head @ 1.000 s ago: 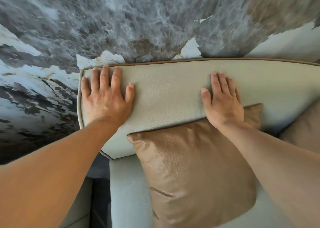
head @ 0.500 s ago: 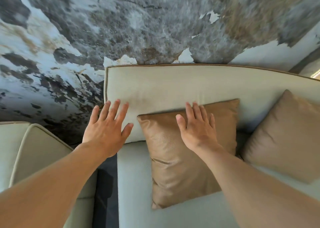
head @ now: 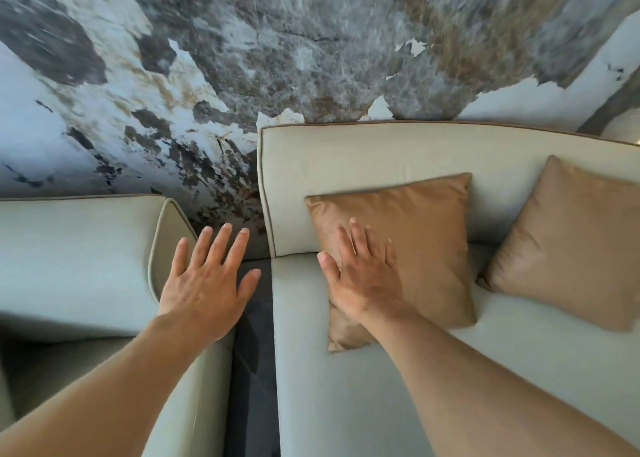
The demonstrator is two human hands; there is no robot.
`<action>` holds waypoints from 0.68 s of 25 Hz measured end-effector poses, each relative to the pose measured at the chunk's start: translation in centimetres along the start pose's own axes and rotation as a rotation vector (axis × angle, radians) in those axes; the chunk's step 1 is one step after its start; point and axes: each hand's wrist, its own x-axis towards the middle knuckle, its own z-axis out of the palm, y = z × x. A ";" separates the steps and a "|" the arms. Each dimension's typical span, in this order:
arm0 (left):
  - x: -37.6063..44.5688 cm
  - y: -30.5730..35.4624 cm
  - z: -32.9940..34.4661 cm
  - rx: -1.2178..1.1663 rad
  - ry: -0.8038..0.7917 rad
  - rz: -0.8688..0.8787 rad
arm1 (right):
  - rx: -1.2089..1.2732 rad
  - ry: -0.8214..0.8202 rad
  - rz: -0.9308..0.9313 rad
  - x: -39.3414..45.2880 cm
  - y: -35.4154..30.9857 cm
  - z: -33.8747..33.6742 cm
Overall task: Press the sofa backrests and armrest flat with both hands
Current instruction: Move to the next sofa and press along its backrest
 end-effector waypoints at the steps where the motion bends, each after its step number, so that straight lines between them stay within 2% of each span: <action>1: -0.7 -0.6 -0.2 0.009 -0.010 -0.003 | 0.011 -0.014 -0.005 -0.6 -0.7 0.4; 7: -4.1 -5.2 -0.6 0.013 0.019 -0.032 | 0.030 -0.047 -0.031 -3.0 -4.6 2.2; 11: -6.8 -14.7 -0.7 0.027 0.035 -0.064 | 0.008 0.003 -0.051 -4.4 -14.0 3.9; 17: -7.2 -16.3 -0.4 0.025 0.064 -0.047 | -0.030 -0.002 -0.018 -5.2 -13.8 4.4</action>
